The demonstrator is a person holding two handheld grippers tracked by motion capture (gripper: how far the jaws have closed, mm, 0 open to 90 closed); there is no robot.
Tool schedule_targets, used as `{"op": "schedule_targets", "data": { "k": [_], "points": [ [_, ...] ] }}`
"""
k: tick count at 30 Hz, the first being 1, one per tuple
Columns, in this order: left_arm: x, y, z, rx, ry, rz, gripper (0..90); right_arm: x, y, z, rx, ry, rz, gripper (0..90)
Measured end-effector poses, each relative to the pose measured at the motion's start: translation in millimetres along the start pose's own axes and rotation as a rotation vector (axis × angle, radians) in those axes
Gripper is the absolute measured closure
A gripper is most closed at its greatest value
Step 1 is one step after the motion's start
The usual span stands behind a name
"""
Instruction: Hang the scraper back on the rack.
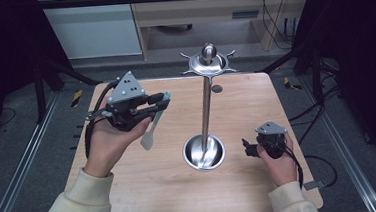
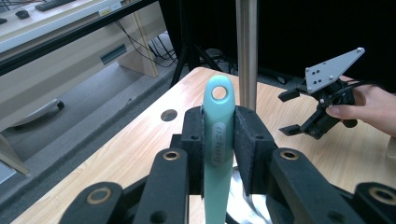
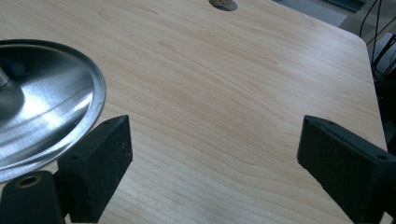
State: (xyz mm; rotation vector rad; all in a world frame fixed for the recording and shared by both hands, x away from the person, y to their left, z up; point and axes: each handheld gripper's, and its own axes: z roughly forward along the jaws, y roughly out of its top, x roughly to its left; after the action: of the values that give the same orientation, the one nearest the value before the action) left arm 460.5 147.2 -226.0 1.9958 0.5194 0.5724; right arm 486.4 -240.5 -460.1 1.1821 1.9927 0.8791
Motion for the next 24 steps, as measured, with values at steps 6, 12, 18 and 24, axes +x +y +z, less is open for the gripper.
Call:
{"op": "schedule_targets", "data": {
  "k": [6,12,18,24],
  "points": [
    [0.3,2.7,-2.7,-0.012,0.004,-0.002,74.6,0.1,0.1,-0.1,-0.003,0.001,-0.003,10.6],
    [1.8,10.3,-6.7,-0.026,0.01,-0.001,74.6,0.4,0.2,-0.5,-0.003,0.001,0.004,10.7],
    [1.7,16.8,-9.7,-0.037,0.014,0.004,74.6,0.2,0.2,0.1,-0.006,0.001,-0.004,11.0],
    [1.8,22.1,-10.2,-0.054,0.016,-0.002,74.6,0.7,0.2,-0.1,-0.005,0.0,-0.012,11.3]
  ]
}}
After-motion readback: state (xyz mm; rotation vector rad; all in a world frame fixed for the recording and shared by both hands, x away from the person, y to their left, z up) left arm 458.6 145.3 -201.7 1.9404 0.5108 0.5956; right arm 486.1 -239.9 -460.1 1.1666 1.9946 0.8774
